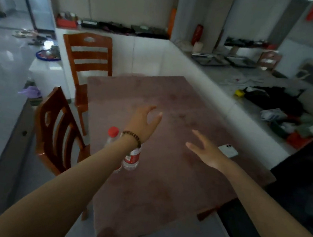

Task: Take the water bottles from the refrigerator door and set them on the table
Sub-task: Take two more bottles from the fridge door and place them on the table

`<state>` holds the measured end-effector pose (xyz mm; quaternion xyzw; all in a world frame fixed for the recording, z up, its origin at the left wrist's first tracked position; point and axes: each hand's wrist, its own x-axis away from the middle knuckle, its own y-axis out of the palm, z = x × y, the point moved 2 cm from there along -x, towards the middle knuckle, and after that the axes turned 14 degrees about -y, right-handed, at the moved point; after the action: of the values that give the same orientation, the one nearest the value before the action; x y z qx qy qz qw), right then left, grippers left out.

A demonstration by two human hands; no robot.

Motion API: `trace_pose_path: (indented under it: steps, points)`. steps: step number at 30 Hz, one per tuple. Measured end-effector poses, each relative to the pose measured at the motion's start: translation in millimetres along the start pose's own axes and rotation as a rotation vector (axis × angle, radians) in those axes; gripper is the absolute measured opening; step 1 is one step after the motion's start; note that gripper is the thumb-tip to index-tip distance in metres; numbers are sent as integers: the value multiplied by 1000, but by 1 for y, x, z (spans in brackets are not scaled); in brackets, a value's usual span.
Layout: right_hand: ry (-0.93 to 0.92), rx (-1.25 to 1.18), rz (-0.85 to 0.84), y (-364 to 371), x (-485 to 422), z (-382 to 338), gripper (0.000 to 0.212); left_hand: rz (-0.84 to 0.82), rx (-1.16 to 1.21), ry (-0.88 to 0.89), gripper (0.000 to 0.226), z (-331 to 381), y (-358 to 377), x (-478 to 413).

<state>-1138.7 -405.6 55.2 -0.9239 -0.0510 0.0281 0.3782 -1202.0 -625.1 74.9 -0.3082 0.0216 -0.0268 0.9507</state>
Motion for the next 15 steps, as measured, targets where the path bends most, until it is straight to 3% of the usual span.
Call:
trace_pose_path:
  steps: [4, 9, 11, 15]
  points:
    - [304, 75, 10, -39, 97, 18, 69, -244, -481, 210, 55, 27, 43, 14]
    - [615, 201, 79, -33, 249, -2, 74, -842, -871, 240, 76, 29, 87, 86]
    - [724, 196, 38, -21, 306, -29, 77, -924, -1025, 365, 86, 33, 95, 121]
    - [864, 272, 96, 1, 408, -91, 78, -1011, -1069, 624, 72, 57, 100, 208]
